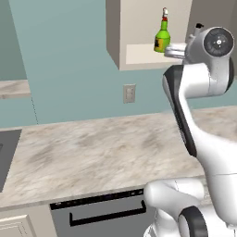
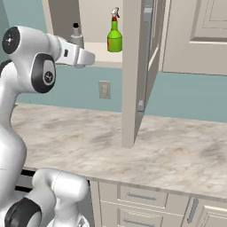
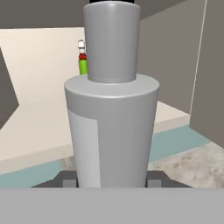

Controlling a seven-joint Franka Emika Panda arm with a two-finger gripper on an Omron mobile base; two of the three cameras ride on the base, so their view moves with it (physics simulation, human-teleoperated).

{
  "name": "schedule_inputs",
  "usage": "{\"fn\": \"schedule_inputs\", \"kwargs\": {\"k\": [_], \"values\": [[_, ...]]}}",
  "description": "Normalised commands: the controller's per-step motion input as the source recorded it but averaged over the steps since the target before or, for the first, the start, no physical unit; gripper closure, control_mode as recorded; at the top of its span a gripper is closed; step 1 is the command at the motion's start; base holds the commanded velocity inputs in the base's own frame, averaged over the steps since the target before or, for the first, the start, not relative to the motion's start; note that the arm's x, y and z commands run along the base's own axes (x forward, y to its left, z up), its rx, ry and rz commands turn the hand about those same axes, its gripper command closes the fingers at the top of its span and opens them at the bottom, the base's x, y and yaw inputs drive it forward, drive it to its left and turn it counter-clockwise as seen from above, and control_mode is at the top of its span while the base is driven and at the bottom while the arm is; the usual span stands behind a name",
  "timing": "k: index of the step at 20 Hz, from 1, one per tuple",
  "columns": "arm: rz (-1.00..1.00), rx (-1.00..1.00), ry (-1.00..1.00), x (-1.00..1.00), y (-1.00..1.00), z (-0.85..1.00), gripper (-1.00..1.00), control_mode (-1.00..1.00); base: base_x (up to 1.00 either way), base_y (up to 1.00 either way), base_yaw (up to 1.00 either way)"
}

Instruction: Locate and retrieve the soap dispenser and spray from the cabinet. Place them next to the sink.

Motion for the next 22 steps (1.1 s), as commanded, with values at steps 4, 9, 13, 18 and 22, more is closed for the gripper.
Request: {"fn": "schedule_inputs", "kwargs": {"k": [4, 9, 13, 18, 22], "values": [[0.0, -0.01, -0.05, -0.77, 0.32, -0.06, 1.0, -1.0, 0.0, 0.0, 0.0], [0.0, -0.02, -0.03, -0.7, 0.44, -0.18, 1.0, -1.0, 0.0, 0.0, 0.0], [0.0, -0.03, -0.04, -0.74, 0.46, -0.19, 1.0, -1.0, 0.0, 0.0, 0.0], [0.02, -0.01, -0.04, -0.24, 0.36, -0.14, 1.0, -1.0, 0.0, 0.0, 0.0], [0.08, 0.0, 0.0, -0.21, 0.56, -0.36, 1.0, -1.0, 0.0, 0.0, 0.0]]}}
